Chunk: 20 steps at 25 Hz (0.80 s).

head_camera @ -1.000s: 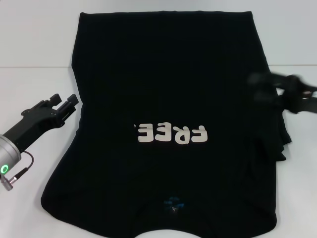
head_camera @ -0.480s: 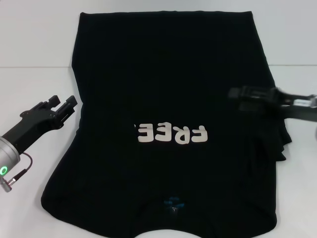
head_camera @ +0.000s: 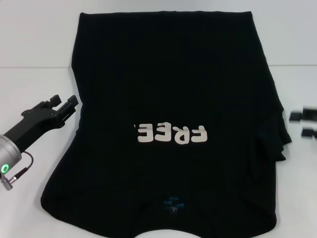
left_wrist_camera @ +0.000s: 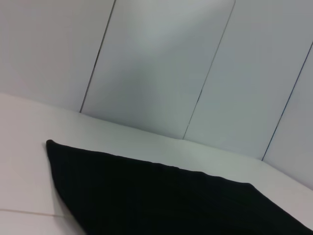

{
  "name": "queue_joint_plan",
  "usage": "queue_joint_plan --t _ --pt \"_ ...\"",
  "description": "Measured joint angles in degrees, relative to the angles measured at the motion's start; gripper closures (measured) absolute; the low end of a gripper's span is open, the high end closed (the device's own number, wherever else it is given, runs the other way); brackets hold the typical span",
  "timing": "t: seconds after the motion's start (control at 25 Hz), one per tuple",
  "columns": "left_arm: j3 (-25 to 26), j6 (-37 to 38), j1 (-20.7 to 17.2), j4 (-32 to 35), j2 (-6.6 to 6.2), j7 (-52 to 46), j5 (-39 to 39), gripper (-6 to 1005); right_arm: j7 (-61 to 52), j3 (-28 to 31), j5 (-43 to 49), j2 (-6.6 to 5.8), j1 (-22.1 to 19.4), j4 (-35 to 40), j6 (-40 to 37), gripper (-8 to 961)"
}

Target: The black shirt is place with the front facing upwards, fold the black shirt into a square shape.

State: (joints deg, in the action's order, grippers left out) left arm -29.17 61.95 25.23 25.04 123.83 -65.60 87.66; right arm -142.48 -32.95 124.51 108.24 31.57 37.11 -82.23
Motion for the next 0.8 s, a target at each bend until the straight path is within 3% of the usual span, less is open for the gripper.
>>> queue_joint_plan --t 0.2,0.48,0.68,0.8 --pt "0.08 -1.09 0.41 0.00 0.02 0.03 -0.12 459 2.84 0.87 -0.53 1.18 -2.55 -1.73 -1.89 144" --pt "0.48 -1.36 0.57 0.16 -0.01 2.84 -1.19 459 -5.13 0.09 1.84 -1.36 -0.33 -6.85 -1.73 144" --pt "0.56 -3.33 0.02 -0.14 0.06 6.30 -3.96 459 -12.90 -0.52 5.48 -1.76 3.20 -6.53 -2.02 144" --pt "0.56 -3.51 -0.20 -0.16 0.07 6.44 -4.68 459 -15.02 -0.60 9.42 -1.27 5.14 -6.53 -0.94 144"
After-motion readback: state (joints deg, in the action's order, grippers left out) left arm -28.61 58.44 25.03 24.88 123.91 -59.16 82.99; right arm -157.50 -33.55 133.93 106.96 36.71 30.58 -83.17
